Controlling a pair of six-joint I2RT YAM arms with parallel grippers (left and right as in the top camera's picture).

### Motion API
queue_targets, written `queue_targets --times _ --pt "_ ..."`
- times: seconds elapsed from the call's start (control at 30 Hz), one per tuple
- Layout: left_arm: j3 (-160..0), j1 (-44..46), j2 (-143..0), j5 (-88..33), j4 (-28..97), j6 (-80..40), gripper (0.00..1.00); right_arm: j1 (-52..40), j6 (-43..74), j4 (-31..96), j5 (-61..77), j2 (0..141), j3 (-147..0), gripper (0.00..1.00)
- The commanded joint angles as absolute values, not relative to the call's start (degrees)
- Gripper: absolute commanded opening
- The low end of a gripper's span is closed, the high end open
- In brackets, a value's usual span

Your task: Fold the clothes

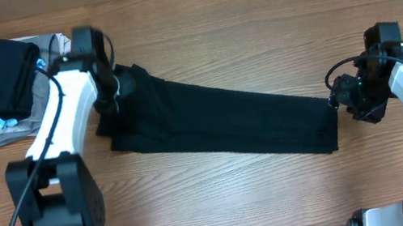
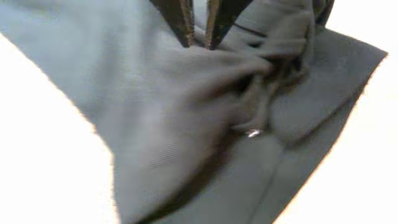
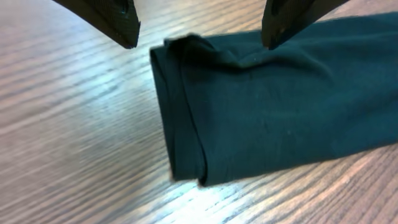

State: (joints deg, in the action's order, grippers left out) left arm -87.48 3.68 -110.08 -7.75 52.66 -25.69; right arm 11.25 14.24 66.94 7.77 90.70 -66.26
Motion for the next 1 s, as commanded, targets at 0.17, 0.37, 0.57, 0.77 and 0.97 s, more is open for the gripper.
queue_targets --times 0.17,0.37,0.57,0.77,0.97 --pt "-99.6 3.2 -98.1 -9.6 59.9 -22.2 0.49 9.7 18.3 53.6 7.8 90.6 -52.8 0.71" --pt "-99.6 0.6 -97.6 -3.1 63.7 -22.2 0.66 9.7 18.3 46.0 7.2 90.6 -47.3 0.71" --pt "-99.5 -0.5 -97.8 0.8 64.9 -22.3 0.67 9.7 18.3 37.7 7.1 90.6 -41.8 0.72" --pt "-99.5 -0.5 -97.9 4.1 64.8 -24.1 0.75 9.7 17.7 35.0 5.6 90.6 -39.2 0.63" --pt "-99.5 -0.5 -97.9 4.7 65.1 -24.5 0.82 9.7 10.4 36.4 3.9 90.6 -39.2 0.67"
